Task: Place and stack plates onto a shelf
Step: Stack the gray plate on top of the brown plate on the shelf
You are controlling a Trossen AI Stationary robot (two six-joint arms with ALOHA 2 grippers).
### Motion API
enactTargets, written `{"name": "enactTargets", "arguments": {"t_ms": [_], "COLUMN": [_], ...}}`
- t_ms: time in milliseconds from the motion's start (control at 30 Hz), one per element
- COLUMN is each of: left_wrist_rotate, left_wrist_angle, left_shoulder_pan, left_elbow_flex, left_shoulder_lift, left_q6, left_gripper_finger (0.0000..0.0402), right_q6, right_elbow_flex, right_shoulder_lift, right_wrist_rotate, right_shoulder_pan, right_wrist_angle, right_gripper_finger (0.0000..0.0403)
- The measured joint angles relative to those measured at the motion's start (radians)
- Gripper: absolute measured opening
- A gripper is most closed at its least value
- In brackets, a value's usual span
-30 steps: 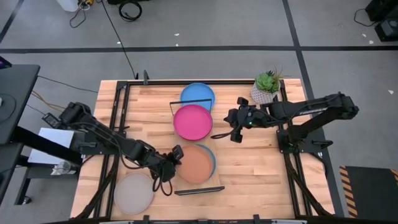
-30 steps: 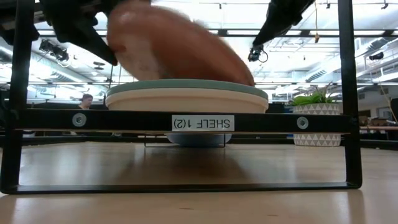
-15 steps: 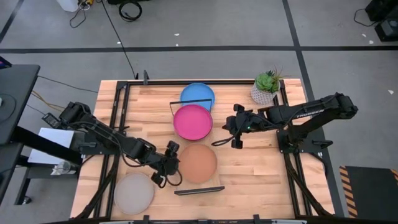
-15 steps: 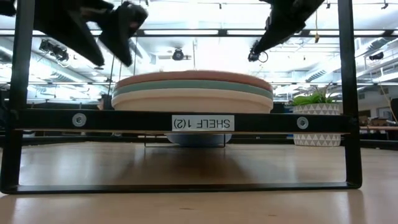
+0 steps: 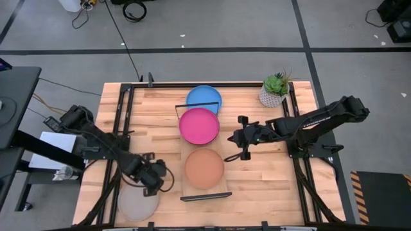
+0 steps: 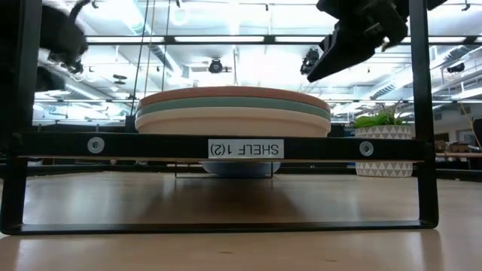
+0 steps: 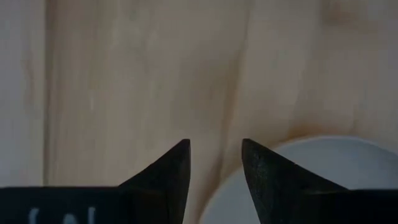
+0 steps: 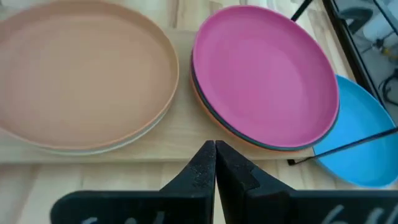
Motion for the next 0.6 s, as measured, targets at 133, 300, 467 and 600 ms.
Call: {"name": "enactTargets", "arguments": {"t_ms": [133, 300, 467, 600], "left_wrist_rotate": [0.058, 0.096, 0.105, 0.139], "left_wrist_angle": [0.005, 0.07, 0.075, 0.076], "left_shoulder_pan": [-0.017, -0.02, -0.017, -0.016], "left_elbow_flex": [-0.061, -0.102, -0.104, -0.104], "left_shoulder_lift": [0.0, -0.002, -0.002, -0.002], "left_q6": [-0.039, 0.022, 0.027, -0.002], "left_gripper_finger": [0.0141, 0.0133, 0.0132, 0.0132], "right_q6": [-0.034, -0.062, -0.062, -0.061], "right_elbow_flex": [-0.009, -0.009, -0.009, -0.01], "right_shoulder_lift": [0.0, 0.0, 0.0, 0.0], "right_wrist_rotate": [-0.011, -0.054, -0.065, -0.072], "right_shoulder_pan": [-0.001, -0.001, -0.001, -0.001], "right_wrist_angle": [0.037, 0.066, 0.062, 0.062], "right_gripper_finger": [0.0018, 0.0018, 0.0018, 0.0018]}}
